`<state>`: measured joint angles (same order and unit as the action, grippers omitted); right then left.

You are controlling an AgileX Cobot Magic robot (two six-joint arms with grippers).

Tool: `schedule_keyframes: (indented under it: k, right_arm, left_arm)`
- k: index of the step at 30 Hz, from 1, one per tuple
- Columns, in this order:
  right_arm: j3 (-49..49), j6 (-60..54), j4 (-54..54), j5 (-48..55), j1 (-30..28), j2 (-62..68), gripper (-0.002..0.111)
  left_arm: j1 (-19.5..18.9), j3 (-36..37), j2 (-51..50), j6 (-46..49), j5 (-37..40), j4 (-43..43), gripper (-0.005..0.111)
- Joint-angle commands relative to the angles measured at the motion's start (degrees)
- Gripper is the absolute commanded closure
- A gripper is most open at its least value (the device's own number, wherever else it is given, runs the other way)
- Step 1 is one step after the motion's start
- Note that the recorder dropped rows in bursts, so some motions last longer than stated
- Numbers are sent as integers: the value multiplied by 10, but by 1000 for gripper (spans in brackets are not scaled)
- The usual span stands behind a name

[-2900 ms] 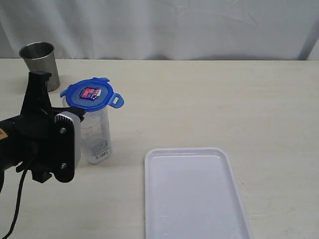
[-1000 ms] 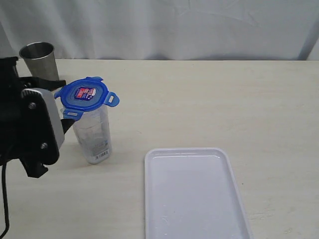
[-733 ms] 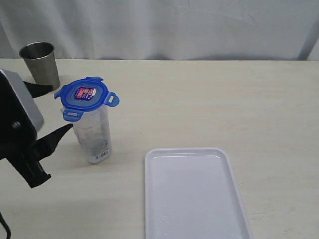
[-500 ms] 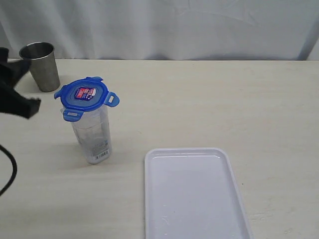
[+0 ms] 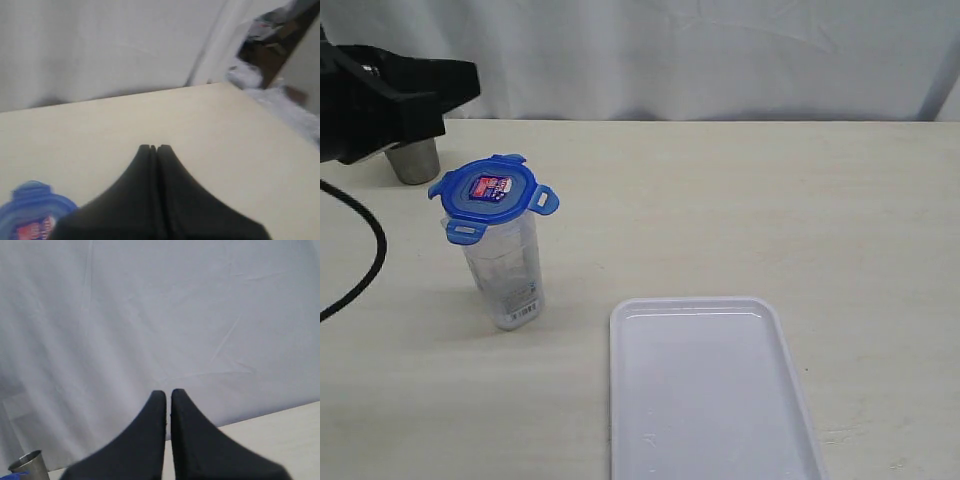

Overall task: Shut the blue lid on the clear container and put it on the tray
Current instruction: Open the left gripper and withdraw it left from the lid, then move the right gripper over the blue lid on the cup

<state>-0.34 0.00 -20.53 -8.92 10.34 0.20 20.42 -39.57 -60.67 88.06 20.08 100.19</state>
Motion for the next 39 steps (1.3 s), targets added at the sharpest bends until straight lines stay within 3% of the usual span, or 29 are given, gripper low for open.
schedule_keyframes:
  k: [1,3,7,10,13,20,23,24,25,27,30,33,39]
  right_arm:
    - [-48,6,-2,1,-2,-2,104]
    - [-81,8,-2,14,-2,-2,104]
    - [-175,7,0,72,-2,67,104]
    - [-258,-22,0,132,-2,166,104]
    - [-359,-63,0,230,-2,294,104]
    - [-580,-168,-41,477,-2,564,104]
    - [-619,-305,-176,528,-2,656,104]
    - [-622,-418,-296,552,-2,705,104]
    - [-622,-452,-331,562,0,723,104]
    - [-622,-487,-358,557,24,765,104]
    - [-622,-488,-336,468,102,836,104]
    - [-633,-488,-350,395,129,877,104]
    - [-745,-467,-360,445,153,989,104]
  left_arm:
    - [-112,-31,-76,-93,206,-79,104]
    - [-154,-57,-100,-146,216,-157,104]
    - [-226,-119,-127,-286,131,-351,104]
    - [-247,-152,-150,-404,106,-477,104]
    - [-248,-162,-177,-482,132,-549,104]
    - [-247,-162,-223,-507,274,-587,104]
    - [-247,-155,-223,-511,301,-590,104]
    - [-239,-146,-223,-511,309,-587,104]
    - [-234,-141,-223,-509,301,-587,104]
    - [-215,-129,-223,-509,275,-587,104]
    - [-187,-125,-223,-509,229,-587,104]
    - [-187,-125,-223,-510,204,-587,104]
    - [-187,-125,-223,-520,202,-586,104]
